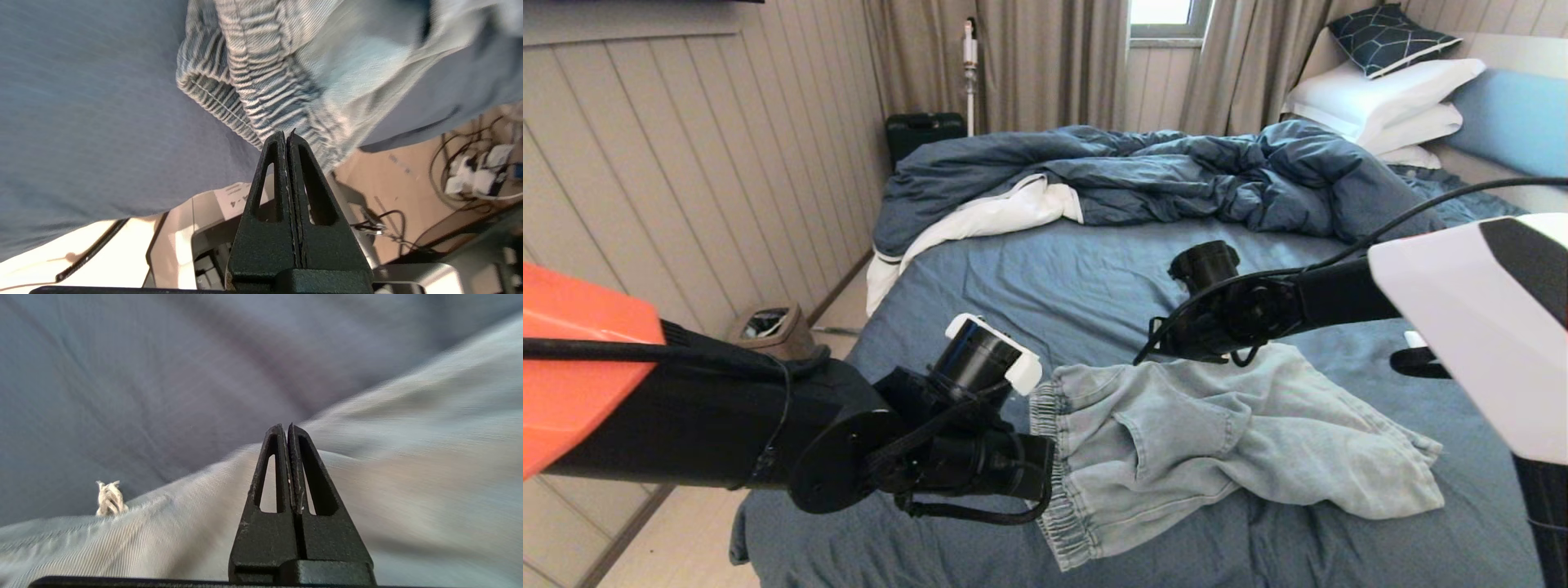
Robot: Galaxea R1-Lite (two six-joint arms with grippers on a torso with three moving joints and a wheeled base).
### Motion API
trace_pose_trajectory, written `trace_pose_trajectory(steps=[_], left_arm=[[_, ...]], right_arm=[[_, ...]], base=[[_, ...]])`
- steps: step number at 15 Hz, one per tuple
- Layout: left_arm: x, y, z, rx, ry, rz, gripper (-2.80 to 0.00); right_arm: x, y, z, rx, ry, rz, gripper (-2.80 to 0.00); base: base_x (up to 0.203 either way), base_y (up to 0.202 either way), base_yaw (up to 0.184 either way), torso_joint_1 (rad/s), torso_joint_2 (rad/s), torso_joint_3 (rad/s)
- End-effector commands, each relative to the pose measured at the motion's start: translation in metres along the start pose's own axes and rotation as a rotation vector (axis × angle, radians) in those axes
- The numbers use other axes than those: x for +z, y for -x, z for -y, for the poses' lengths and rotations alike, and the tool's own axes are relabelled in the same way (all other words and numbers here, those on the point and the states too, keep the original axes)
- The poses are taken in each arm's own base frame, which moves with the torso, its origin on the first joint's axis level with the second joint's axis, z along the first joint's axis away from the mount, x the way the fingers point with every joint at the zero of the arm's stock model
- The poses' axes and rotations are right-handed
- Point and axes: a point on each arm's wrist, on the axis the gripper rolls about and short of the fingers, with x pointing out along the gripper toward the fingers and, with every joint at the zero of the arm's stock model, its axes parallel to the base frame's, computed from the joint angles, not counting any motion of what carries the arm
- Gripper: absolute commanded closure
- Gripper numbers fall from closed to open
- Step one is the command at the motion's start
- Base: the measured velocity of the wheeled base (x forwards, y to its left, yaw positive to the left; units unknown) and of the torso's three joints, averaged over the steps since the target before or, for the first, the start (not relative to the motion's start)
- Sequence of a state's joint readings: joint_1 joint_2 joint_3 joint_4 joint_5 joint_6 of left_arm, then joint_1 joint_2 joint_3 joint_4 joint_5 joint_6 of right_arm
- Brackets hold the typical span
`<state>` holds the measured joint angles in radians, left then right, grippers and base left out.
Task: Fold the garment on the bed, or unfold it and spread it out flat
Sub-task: Fold the blue shorts
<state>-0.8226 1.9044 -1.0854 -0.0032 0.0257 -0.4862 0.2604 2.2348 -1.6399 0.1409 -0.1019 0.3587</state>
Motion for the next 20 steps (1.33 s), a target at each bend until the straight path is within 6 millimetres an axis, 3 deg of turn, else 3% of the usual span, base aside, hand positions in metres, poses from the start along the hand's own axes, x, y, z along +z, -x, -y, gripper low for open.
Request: trace_pose_trajectory(steps=[1,3,6,8,10,11,15,20], left_arm=[[0.011,0.032,-0.002,-0.02,0.021,0.084,0.0],[0.026,0.059,-0.021,0.007,0.071,0.164,0.0],[0.034,0.084,-0.071,0.139,0.186,0.167,0.0],[0.028,0.089,-0.101,0.205,0.266,0.106,0.0],[0.02,0.089,-0.107,0.15,0.295,0.052,0.0],[0.018,0.086,-0.108,0.136,0.3,0.041,0.0],[0.01,0.079,-0.111,0.126,0.298,0.067,0.0],[0.008,0.076,-0.114,0.119,0.298,0.092,0.0]], right_arm=[[0.023,0.043,0.02,-0.014,-0.034,0.079,0.0],[0.036,0.075,0.061,-0.08,-0.057,0.103,0.0],[0.037,0.103,0.143,-0.15,-0.094,0.054,0.0],[0.027,0.114,0.189,-0.168,-0.082,-0.038,0.0],[0.012,0.107,0.218,-0.174,-0.061,-0.148,0.0],[0.007,0.104,0.221,-0.167,-0.059,-0.173,-2.8],[0.002,0.097,0.242,-0.145,-0.039,-0.19,-2.8],[-0.004,0.057,0.259,-0.13,0.048,-0.249,-2.8]], base=[[0.0,0.0,0.0,0.0,0.0,0.0],[0.0,0.0,0.0,0.0,0.0,0.0],[0.0,0.0,0.0,0.0,0.0,0.0],[0.0,0.0,0.0,0.0,0.0,0.0],[0.0,0.0,0.0,0.0,0.0,0.0],[0.0,0.0,0.0,0.0,0.0,0.0],[0.0,0.0,0.0,0.0,0.0,0.0],[0.0,0.0,0.0,0.0,0.0,0.0]])
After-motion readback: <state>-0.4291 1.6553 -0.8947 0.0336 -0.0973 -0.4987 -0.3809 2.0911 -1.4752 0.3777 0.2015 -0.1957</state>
